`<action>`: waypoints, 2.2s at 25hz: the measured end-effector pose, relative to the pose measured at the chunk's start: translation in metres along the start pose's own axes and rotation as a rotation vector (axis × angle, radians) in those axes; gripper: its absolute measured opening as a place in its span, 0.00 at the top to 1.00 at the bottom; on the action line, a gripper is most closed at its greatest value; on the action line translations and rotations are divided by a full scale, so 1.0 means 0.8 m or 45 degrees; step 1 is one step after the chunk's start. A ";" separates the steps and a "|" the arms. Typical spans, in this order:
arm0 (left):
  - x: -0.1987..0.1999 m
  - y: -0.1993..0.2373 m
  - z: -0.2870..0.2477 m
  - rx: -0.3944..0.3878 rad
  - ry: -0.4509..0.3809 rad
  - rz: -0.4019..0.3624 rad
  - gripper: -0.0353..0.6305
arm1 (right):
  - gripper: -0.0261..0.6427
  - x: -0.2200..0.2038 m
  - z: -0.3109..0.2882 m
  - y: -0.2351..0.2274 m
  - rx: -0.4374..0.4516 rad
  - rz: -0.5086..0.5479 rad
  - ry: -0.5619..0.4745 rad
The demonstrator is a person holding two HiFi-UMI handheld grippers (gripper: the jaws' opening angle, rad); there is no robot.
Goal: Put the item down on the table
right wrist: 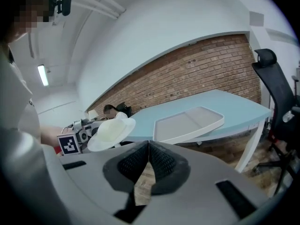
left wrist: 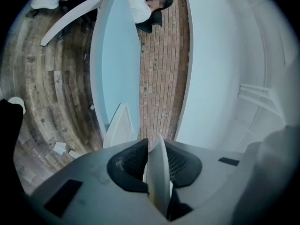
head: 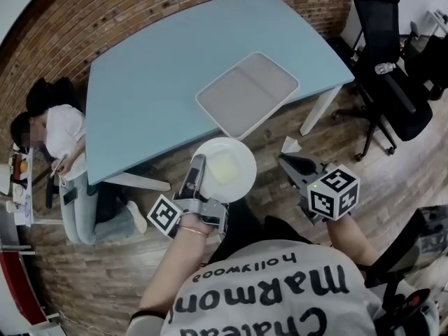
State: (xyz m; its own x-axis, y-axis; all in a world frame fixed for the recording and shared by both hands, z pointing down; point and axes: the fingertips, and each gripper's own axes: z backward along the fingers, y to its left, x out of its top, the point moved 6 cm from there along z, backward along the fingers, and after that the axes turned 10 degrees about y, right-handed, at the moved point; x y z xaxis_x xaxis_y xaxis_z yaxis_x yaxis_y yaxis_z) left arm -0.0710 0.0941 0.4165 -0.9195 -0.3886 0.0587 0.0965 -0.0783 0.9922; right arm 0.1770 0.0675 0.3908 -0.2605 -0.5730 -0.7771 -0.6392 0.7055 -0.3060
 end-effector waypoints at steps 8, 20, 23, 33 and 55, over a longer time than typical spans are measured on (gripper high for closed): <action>0.044 0.023 -0.055 -0.009 0.022 0.041 0.86 | 0.94 0.047 -0.041 -0.034 -0.047 0.030 0.021; 0.112 0.030 -0.109 0.004 0.119 0.034 0.86 | 0.94 0.079 -0.111 -0.076 -0.102 -0.069 0.082; 0.127 0.037 -0.118 0.019 0.136 0.060 0.86 | 0.94 0.086 -0.119 -0.087 -0.148 -0.069 0.098; 0.194 0.016 -0.160 -0.010 0.210 0.057 0.86 | 0.94 0.146 -0.157 -0.103 -0.274 -0.103 0.050; 0.249 0.053 -0.170 0.166 0.100 -0.067 0.86 | 0.94 0.222 -0.218 -0.129 -0.206 -0.037 0.037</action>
State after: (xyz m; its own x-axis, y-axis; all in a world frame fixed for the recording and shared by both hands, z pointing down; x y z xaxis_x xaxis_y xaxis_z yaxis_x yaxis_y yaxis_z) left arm -0.1979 -0.1117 0.4553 -0.8887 -0.4584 0.0029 -0.0057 0.0172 0.9998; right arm 0.0707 -0.1795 0.3805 -0.2594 -0.6059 -0.7521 -0.7543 0.6134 -0.2340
